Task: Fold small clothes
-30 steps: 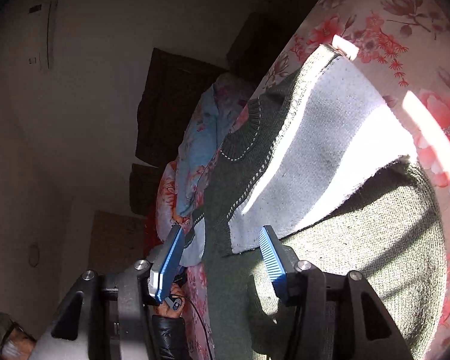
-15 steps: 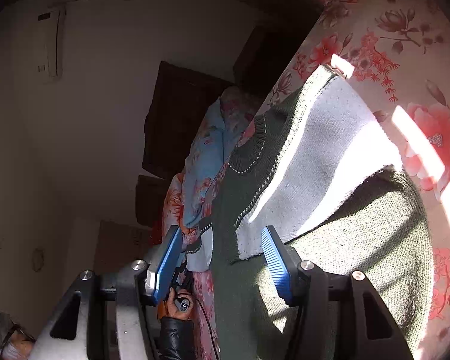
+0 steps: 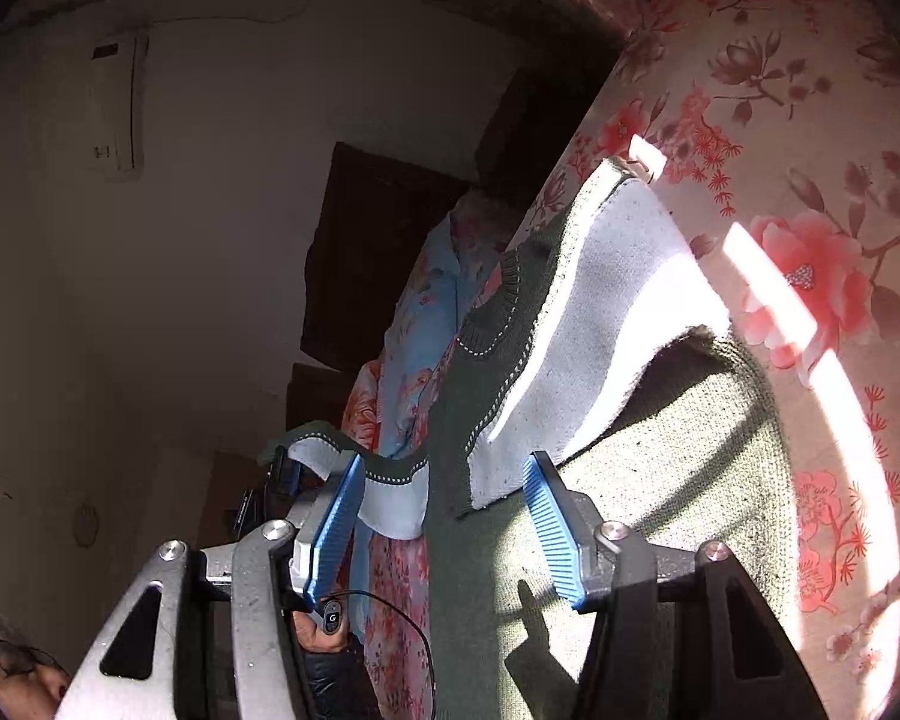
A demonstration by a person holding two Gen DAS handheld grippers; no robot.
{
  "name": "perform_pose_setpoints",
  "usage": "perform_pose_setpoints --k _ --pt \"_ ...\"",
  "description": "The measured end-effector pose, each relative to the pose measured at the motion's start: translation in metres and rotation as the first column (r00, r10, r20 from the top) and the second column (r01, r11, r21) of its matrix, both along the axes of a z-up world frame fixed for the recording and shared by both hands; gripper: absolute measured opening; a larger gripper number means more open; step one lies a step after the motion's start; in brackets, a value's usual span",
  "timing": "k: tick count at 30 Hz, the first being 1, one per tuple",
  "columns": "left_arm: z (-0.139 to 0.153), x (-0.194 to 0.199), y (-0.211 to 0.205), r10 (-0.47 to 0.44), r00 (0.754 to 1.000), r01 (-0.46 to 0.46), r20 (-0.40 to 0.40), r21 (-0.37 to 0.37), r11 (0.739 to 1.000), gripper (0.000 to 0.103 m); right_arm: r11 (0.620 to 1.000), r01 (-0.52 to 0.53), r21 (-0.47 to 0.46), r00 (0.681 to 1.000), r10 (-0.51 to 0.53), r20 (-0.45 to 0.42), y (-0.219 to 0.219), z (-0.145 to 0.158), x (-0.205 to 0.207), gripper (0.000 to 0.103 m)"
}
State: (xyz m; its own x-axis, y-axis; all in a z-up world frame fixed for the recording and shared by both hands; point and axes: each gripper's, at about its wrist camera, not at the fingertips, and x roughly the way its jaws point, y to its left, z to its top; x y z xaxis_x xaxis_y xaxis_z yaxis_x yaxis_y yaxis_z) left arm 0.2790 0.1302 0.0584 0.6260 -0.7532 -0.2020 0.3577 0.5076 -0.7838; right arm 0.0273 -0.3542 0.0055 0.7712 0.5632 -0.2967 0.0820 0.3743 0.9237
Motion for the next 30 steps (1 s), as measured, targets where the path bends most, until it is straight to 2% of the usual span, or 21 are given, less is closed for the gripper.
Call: perform_pose_setpoints --k 1,2,4,6,8,9,10,11,15,18,19,21,23,24,26,27,30 --pt "-0.002 -0.005 -0.033 -0.076 0.997 0.076 -0.010 0.025 0.997 0.002 1.000 0.007 0.006 1.000 -0.007 0.000 -0.004 -0.001 -0.005 0.057" --pt "-0.008 -0.009 -0.066 -0.167 0.985 0.168 -0.029 0.039 0.985 0.031 1.000 0.013 0.012 1.000 -0.013 0.001 -0.008 -0.003 -0.010 0.057" --pt "-0.018 -0.045 -0.128 -0.312 0.947 0.319 -0.075 0.105 0.942 0.031 0.999 0.025 0.020 1.000 -0.025 0.002 -0.016 -0.006 -0.018 0.059" --pt "-0.025 -0.075 -0.160 -0.350 0.933 0.358 -0.078 0.163 0.919 0.031 0.999 0.032 0.015 0.999 -0.032 0.001 -0.023 -0.007 -0.024 0.062" --pt "-0.029 -0.091 -0.167 -0.342 0.936 0.351 -0.081 0.193 0.916 0.032 0.999 0.034 -0.012 0.999 -0.034 -0.003 -0.027 -0.006 -0.028 0.065" --pt "-0.027 -0.097 -0.163 -0.330 0.941 0.339 -0.076 0.191 0.921 0.056 0.999 0.031 -0.034 0.999 -0.032 -0.011 -0.028 -0.005 -0.028 0.066" --pt "-0.025 -0.105 -0.154 -0.311 0.948 0.319 -0.071 0.186 0.929 0.093 0.998 0.022 -0.057 1.000 -0.023 -0.019 -0.028 -0.004 -0.025 0.066" --pt "-0.020 -0.111 -0.142 -0.285 0.957 0.292 -0.062 0.186 0.938 0.103 0.998 0.002 -0.070 1.000 -0.003 -0.018 -0.027 -0.002 -0.020 0.066" --pt "0.000 -0.122 -0.069 -0.094 0.996 0.093 -0.005 0.203 0.975 0.103 0.991 -0.129 -0.038 0.992 0.129 0.009 -0.002 0.006 0.022 0.066" --pt "0.007 -0.124 -0.021 0.028 1.000 -0.028 0.003 0.259 0.965 0.103 0.968 -0.238 -0.084 0.971 0.236 -0.025 0.029 0.004 0.087 0.066" --pt "0.006 -0.127 -0.004 0.060 0.998 -0.057 -0.006 0.252 0.966 0.103 0.955 -0.279 -0.095 0.960 0.276 -0.051 0.039 -0.003 0.111 0.066" --pt "0.001 -0.132 0.031 0.125 0.992 -0.113 -0.033 0.240 0.964 0.103 0.938 -0.331 -0.106 0.936 0.312 -0.162 0.056 -0.028 0.154 0.058" --pt "-0.004 -0.134 0.058 0.179 0.983 -0.163 -0.049 0.232 0.959 0.103 0.932 -0.359 -0.046 0.913 0.341 -0.224 0.067 -0.053 0.179 0.057" --pt "-0.007 -0.139 0.073 0.205 0.978 -0.188 -0.050 0.234 0.954 0.103 0.935 -0.355 -0.023 0.912 0.340 -0.230 0.070 -0.061 0.185 0.054" --pt "-0.013 -0.146 0.101 0.260 0.964 -0.240 -0.054 0.246 0.939 0.103 0.933 -0.359 -0.038 0.912 0.342 -0.228 0.080 -0.068 0.194 0.052" --pt "-0.017 -0.147 0.113 0.280 0.958 -0.258 -0.063 0.241 0.936 0.103 0.934 -0.353 -0.055 0.913 0.331 -0.240 0.084 -0.069 0.198 0.046" --pt "-0.028 -0.146 0.138 0.313 0.945 -0.291 -0.093 0.196 0.937 0.103 0.945 -0.318 -0.081 0.926 0.291 -0.243 0.093 -0.068 0.207 0.045"
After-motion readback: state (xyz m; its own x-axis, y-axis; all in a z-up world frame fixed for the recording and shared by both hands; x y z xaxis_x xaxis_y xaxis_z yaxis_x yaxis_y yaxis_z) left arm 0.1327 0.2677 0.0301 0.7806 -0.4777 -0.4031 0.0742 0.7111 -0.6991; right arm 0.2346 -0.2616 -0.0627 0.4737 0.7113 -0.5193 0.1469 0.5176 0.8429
